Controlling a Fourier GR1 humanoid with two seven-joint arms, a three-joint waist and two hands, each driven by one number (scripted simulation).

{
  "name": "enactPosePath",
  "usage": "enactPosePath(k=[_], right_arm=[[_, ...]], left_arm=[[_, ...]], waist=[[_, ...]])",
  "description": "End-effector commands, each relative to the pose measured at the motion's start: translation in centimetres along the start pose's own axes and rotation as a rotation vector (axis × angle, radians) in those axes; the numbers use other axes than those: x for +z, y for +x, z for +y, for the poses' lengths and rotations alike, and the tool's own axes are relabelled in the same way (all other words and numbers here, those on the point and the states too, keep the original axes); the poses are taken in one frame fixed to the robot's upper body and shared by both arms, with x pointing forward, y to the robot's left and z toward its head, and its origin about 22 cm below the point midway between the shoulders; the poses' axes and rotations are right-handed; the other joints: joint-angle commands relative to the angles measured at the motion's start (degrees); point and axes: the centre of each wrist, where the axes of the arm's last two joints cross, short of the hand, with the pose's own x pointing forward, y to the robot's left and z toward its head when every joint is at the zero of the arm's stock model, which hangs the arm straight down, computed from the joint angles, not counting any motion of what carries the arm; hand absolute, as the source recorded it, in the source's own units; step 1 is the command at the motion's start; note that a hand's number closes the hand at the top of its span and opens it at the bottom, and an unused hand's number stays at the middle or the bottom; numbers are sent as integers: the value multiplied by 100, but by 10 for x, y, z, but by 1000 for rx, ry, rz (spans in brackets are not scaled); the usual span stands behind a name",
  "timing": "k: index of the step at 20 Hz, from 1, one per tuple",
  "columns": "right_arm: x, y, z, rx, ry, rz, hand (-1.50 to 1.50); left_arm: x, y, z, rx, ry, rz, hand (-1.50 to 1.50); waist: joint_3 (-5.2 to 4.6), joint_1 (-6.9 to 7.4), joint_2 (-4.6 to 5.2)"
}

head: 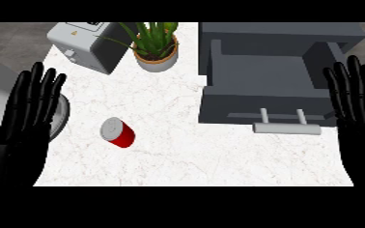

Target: Pick up the can, place it into the drawer and close the drawer

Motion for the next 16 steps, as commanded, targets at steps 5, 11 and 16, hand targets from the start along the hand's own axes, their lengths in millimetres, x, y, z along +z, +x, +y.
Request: enactPosePath(k=[5, 11, 16], right_arm=[[8, -7, 13, -68, 7, 47, -150], [25, -2, -11, 16, -241, 348, -150], [58, -16, -47, -3, -254, 356, -150]], left_arm=[[15, 6, 18, 149, -164, -19, -150], [36, 0, 22, 53, -135, 384, -150], [43, 36, 56, 30, -155, 402, -150]], waist=[[34, -142, 98], [35, -173, 91], [40, -152, 88]])
